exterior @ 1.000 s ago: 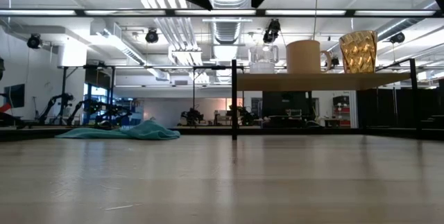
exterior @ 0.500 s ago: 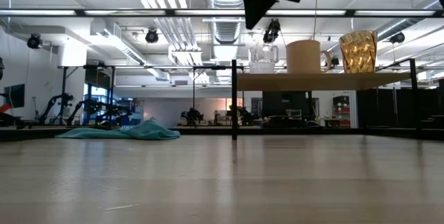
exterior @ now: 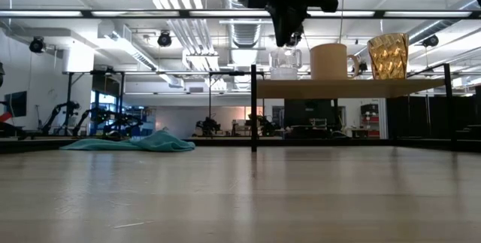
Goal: Stack small to large cups/mugs on shelf
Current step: Put the transparent mug on the shelf
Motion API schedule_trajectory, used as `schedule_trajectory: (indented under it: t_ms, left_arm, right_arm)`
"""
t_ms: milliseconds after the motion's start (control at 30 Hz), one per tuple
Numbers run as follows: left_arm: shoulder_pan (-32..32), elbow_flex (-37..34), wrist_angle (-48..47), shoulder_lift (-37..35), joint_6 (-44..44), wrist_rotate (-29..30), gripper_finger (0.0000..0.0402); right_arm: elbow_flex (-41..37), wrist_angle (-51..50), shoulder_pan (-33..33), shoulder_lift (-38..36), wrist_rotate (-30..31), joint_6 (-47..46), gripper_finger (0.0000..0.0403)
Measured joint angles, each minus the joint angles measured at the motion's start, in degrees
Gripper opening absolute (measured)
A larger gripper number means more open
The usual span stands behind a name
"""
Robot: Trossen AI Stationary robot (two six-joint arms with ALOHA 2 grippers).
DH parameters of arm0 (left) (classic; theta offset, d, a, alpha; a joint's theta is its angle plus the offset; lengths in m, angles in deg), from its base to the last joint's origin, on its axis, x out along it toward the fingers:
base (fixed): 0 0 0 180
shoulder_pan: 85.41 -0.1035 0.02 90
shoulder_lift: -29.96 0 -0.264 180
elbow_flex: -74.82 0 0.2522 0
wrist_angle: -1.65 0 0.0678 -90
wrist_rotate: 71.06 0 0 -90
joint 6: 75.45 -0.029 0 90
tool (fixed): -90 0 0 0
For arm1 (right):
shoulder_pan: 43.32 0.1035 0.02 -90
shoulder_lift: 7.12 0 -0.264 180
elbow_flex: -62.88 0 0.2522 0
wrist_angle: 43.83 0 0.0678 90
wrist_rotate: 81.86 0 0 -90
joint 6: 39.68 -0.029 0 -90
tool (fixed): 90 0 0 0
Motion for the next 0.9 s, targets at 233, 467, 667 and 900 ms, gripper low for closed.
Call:
schedule_trajectory:
  t_ms: [233,467,667,900]
  left_arm:
    - [0.02,0.01,0.04,0.00,0.04,-0.02,0.0000]
    - [0.02,0.01,0.07,0.09,0.13,-0.02,0.0000]
    - [0.02,0.05,0.07,0.09,0.51,0.02,0.0000]
    - [0.02,0.16,0.31,0.09,1.74,0.25,0.0000]
  right_arm:
    - [-3.06,-0.43,-0.03,0.00,1.01,-1.54,0.0008]
    - [-3.40,-0.92,-0.74,0.00,4.49,-1.14,0.0008]
    - [-3.59,-1.37,-2.42,-0.02,4.53,0.37,0.0008]
    - [-3.20,-4.11,-3.63,-0.02,4.54,1.36,0.0009]
